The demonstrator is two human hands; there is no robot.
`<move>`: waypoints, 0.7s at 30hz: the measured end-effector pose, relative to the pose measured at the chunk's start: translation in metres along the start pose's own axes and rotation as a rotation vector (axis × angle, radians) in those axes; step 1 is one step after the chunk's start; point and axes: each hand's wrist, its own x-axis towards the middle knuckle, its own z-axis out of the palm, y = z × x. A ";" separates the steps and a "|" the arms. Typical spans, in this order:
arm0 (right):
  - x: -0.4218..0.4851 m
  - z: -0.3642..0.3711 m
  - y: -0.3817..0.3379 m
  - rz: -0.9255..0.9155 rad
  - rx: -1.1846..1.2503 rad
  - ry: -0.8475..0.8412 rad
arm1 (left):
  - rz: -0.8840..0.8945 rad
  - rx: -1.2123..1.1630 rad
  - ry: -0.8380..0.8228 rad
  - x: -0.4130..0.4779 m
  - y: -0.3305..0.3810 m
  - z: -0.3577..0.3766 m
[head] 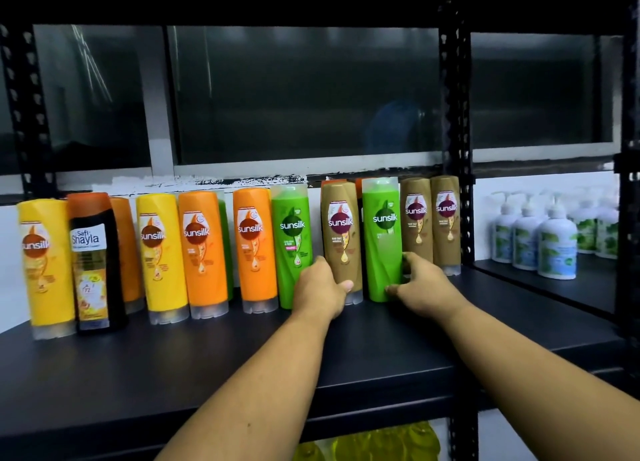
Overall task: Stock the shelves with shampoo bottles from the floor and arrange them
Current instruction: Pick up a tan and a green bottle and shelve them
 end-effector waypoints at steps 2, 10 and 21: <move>0.000 0.001 0.000 0.000 -0.017 0.007 | -0.005 0.008 -0.004 0.000 -0.001 0.000; 0.002 0.003 -0.001 0.016 -0.085 0.000 | -0.021 0.058 -0.026 0.002 -0.002 0.001; 0.002 0.006 -0.002 0.034 -0.231 -0.042 | 0.029 0.119 -0.183 -0.004 -0.006 -0.007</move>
